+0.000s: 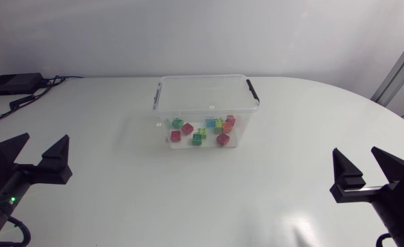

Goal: Place the duplo bricks in the container

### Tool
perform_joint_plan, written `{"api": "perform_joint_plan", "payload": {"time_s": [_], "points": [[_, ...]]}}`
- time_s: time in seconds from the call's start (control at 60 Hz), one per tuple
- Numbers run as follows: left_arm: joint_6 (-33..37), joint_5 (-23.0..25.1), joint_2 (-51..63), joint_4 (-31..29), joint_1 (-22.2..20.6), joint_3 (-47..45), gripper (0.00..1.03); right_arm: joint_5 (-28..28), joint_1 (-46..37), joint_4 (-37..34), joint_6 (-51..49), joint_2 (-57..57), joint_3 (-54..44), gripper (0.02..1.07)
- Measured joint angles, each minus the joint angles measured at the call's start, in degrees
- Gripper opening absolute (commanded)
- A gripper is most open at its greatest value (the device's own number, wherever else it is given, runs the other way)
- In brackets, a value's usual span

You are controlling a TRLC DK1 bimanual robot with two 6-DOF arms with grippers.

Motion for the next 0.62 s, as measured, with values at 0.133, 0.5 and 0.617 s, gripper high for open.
{"api": "perform_joint_plan", "payload": {"time_s": [0.133,0.5,0.617], "points": [[-0.9,1.9,-3.8,-0.5,1.1,-2.0,1.00,-0.4,-0.3,1.2,0.0,0.0,-0.9,1.03],[-3.5,7.4,-14.3,-2.7,4.2,-8.0,1.00,-1.4,-1.2,4.3,0.7,0.0,-3.5,1.03],[-4.2,8.3,-16.4,-3.3,4.8,-9.2,1.00,-1.7,-1.5,4.7,0.7,0.0,-3.5,1.03]]}}
